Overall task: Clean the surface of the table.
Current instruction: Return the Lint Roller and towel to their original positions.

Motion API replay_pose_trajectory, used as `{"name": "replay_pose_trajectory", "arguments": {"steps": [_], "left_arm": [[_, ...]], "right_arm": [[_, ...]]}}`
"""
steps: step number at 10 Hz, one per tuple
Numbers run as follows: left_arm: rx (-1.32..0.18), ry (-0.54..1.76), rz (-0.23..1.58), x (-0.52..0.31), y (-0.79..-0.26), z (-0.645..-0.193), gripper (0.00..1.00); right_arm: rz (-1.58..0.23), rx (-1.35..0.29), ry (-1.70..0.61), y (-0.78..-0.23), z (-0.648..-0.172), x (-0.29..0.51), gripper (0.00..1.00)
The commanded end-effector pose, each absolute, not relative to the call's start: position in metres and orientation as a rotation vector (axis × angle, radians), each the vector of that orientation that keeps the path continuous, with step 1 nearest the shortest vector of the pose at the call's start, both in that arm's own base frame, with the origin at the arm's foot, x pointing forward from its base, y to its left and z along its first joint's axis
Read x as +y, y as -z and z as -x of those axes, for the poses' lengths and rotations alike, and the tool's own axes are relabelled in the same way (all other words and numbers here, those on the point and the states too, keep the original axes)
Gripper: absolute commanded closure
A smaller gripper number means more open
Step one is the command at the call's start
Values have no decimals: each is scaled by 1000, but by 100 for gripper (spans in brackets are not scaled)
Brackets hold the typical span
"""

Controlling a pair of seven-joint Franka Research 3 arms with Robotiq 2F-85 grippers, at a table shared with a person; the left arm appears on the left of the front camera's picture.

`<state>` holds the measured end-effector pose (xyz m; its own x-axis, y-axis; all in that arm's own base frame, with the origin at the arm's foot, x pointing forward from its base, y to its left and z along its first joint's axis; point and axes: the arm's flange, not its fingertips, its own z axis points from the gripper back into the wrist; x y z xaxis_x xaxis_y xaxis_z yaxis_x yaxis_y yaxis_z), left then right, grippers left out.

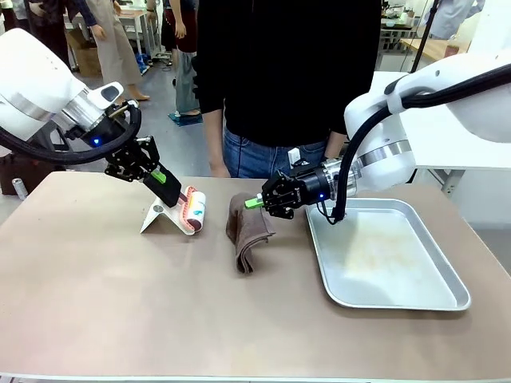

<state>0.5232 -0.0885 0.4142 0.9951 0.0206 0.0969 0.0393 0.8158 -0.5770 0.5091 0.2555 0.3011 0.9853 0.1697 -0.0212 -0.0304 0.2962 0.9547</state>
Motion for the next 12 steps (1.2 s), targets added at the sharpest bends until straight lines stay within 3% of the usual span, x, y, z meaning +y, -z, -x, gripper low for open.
{"name": "replay_pose_trajectory", "arguments": {"steps": [1, 5, 12], "left_arm": [[-83, 0, 597, -90, -420, -528, 78], [-83, 12, 581, -91, -419, -526, 78], [-76, 9, 613, -91, -418, -528, 78]], "right_arm": [[-1107, 172, -81, -314, -514, 245, 94], [-801, 211, -136, -323, -515, 248, 94], [-525, 175, -167, -337, -519, 252, 94]]}}
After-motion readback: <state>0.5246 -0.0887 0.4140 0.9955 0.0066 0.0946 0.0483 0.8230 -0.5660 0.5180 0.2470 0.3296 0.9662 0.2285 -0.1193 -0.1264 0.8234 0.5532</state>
